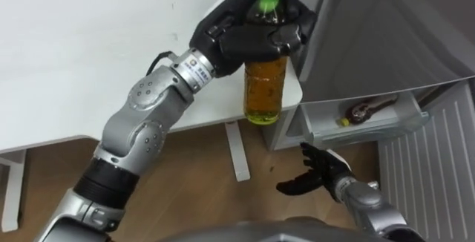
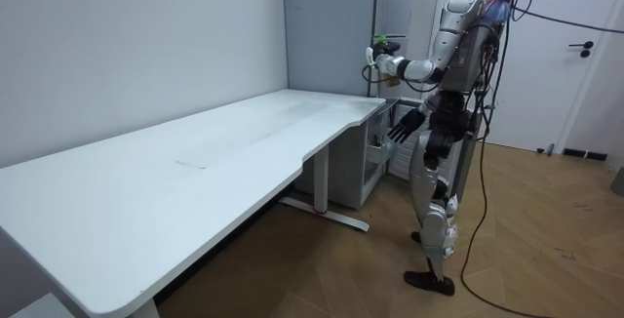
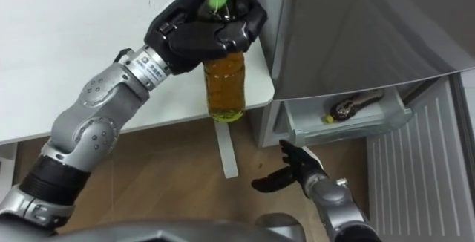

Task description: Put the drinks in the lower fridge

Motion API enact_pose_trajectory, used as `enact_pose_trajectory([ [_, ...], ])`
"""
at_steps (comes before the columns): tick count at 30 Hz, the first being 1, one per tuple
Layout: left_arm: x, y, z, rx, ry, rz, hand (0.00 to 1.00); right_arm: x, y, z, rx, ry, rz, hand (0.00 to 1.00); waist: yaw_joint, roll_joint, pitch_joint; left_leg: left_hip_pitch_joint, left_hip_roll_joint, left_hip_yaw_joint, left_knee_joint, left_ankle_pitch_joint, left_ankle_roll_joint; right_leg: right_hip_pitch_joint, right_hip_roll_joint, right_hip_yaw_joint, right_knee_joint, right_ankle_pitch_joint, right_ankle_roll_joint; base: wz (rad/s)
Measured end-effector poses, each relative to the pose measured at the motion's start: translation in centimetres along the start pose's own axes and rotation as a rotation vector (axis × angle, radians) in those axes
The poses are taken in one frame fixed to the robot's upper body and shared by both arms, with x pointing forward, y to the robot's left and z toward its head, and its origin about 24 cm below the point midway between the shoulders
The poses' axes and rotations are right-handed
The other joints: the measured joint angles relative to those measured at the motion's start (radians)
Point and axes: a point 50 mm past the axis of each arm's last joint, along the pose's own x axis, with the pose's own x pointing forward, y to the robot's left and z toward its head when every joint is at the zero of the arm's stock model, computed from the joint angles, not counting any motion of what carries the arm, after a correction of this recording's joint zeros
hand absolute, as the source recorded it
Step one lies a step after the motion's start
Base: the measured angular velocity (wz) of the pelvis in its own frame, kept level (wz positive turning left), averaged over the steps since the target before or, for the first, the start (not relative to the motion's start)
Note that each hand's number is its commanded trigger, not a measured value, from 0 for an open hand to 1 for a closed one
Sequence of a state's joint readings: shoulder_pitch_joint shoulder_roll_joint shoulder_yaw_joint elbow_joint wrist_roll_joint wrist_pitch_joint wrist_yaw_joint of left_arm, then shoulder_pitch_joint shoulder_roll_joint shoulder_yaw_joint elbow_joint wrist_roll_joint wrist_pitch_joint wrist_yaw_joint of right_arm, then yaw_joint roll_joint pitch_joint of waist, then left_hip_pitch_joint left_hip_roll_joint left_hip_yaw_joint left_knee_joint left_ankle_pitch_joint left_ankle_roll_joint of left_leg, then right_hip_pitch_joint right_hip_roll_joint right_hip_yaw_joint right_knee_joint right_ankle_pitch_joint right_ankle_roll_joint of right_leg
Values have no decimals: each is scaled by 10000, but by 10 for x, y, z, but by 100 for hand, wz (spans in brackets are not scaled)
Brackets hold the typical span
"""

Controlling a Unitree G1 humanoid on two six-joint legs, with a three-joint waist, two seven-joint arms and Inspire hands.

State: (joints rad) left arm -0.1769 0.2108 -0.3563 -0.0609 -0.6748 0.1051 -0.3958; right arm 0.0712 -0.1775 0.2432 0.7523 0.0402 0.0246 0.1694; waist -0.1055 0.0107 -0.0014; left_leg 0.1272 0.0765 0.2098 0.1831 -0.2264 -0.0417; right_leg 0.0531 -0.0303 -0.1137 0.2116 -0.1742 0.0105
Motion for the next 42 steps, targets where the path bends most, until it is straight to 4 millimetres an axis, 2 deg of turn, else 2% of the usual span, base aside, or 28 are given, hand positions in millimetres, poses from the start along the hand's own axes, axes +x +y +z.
enact_pose_trajectory([
  [5, 0, -2, -1, -2, 70, -246, 100, -5, 3, 20, -262, -1034, 768, 0, -167, -1, 2, -102, -2, 1, 124, 0, 0, -10, -14, -18, 14, 7, 3, 5],
  [10, 3, -14, -11, -112, 445, -972, 100, -10, 11, 45, -692, -2110, 1792, 0, -552, -66, 50, -101, 5, 95, 135, 0, 0, -11, -22, -4, 51, 8, 5, 0],
  [13, 5, -20, -16, -187, 648, -1316, 100, -14, 14, 51, -845, -2436, 2184, 0, -668, -112, 86, -120, 11, 168, 143, 0, 0, -52, -26, 23, 69, 8, 5, -3],
  [16, 6, -27, -23, -126, 961, -1628, 100, -18, 14, 58, -1079, -2722, 2730, 0, -746, -189, 135, -121, 28, 540, 150, -1, 1, -240, -3, 287, 156, 9, 7, -23],
  [22, 7, -38, -35, 55, 1524, -2201, 100, -23, 10, 60, -1136, -2866, 3485, 0, -1022, -314, 206, -157, 20, 618, 151, -2, 1, -364, -10, 354, 174, 26, 16, -8],
  [27, 2, -37, -42, 163, 2002, -2364, 100, -33, 5, 75, -1706, -3447, 4298, 0, -993, -378, 219, -144, 32, 882, 148, -2, 1, -633, 54, 746, 399, 26, 15, -23],
  [29, 2, -36, -41, 384, 2086, -2475, 100, -34, 6, 77, -1854, -3446, 4567, 0, -1027, -481, 226, -150, 32, 909, 147, -2, 1, -681, 61, 786, 450, 26, 15, -10],
  [31, 1, -35, -42, 744, 2219, -2568, 100, -35, 7, 75, -1901, -3264, 4945, 0, -1011, -674, 244, -198, 29, 949, 157, -3, 1, -764, 64, 825, 462, 29, 10, -4],
  [34, 0, -35, -45, 1120, 2354, -2779, 100, -36, 5, 72, -1991, -3038, 5298, 0, -847, -832, 220, -389, 27, 949, 197, -5, 3, -977, 66, 870, 453, 113, 8, -7],
  [37, -3, -30, -50, 1328, 2738, -2637, 100, -40, 5, 77, -2215, -3173, 5564, 0, -797, -873, 203, -480, 23, 943, 220, -6, 6, -1080, 76, 928, 462, 153, 16, -6],
  [39, -7, -23, -58, 1831, 3319, -2424, 100, -45, 10, 87, -2382, -3671, 5957, 0, -780, -869, 203, -496, 32, 940, 231, -7, 7, -1092, 94, 951, 452, 163, 15, -2],
  [42, -9, -19, -61, 2234, 3637, -2307, 100, -47, 13, 89, -2062, -3902, 6382, 0, -755, -866, 204, -498, 50, 935, 233, -7, 7, -1108, 123, 965, 442, 167, 8, 1],
])
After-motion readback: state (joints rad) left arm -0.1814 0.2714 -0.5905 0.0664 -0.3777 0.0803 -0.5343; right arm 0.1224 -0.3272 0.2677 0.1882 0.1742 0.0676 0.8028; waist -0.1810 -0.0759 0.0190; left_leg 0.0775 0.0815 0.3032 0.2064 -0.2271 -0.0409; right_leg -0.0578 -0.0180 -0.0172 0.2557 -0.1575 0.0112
